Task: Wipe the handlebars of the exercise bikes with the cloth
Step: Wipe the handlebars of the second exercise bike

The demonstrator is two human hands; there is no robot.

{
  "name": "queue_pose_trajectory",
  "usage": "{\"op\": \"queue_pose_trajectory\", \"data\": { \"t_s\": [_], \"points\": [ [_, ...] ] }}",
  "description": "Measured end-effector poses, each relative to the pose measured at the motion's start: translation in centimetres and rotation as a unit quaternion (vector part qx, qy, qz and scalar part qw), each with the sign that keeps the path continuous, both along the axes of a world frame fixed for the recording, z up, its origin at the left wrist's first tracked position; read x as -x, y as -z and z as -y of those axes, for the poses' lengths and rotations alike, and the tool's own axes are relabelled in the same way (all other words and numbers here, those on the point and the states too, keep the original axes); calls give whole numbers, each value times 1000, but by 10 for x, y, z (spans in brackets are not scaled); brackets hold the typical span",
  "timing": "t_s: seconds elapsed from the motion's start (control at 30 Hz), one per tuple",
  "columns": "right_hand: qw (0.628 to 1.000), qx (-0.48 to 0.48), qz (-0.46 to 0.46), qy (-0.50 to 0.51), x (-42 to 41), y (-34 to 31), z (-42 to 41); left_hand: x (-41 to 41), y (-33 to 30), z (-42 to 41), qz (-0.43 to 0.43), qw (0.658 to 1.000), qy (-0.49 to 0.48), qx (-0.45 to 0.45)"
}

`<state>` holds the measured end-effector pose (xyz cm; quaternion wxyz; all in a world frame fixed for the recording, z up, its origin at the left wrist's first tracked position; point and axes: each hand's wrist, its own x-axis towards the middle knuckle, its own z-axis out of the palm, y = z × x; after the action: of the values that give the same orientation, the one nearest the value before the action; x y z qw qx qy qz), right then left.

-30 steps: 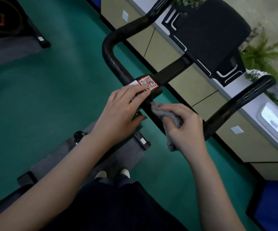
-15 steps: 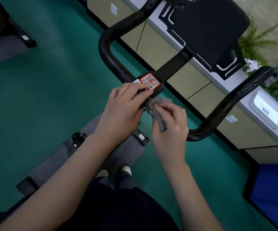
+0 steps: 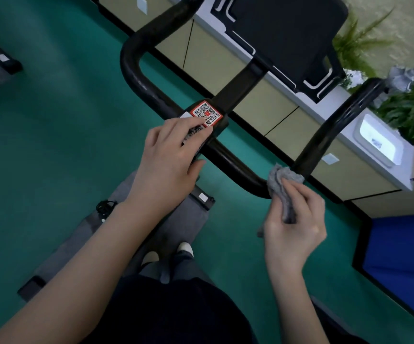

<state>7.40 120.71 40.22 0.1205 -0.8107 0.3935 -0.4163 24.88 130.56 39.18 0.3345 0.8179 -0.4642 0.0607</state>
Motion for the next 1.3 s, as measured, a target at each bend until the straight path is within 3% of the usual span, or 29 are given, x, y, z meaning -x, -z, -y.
{"op": "queue_pose_trajectory", "data": {
  "t_s": [0.27, 0.57, 0.7, 0.93, 1.13, 1.3],
  "points": [
    [999, -4, -5, -53, -33, -3, 3, 7, -6, 17, 45, 994, 97, -23],
    [998, -47, 32, 18, -12, -9, 14, -7, -1, 17, -10, 992, 128, -2],
    [988, -138, -46, -58, -42, -33, 33, -6, 0, 17, -5, 992, 124, 4],
    [931, -240, -231, -150, -77, -43, 49, -6, 2, 16, -5, 994, 112, 12],
    [930, -224, -255, -141, -37, -49, 59, -6, 3, 17, -19, 993, 111, 18],
    [962, -138, -207, -117, -12, -48, 73, -7, 7, 18, -32, 994, 106, 28]
  ]
}}
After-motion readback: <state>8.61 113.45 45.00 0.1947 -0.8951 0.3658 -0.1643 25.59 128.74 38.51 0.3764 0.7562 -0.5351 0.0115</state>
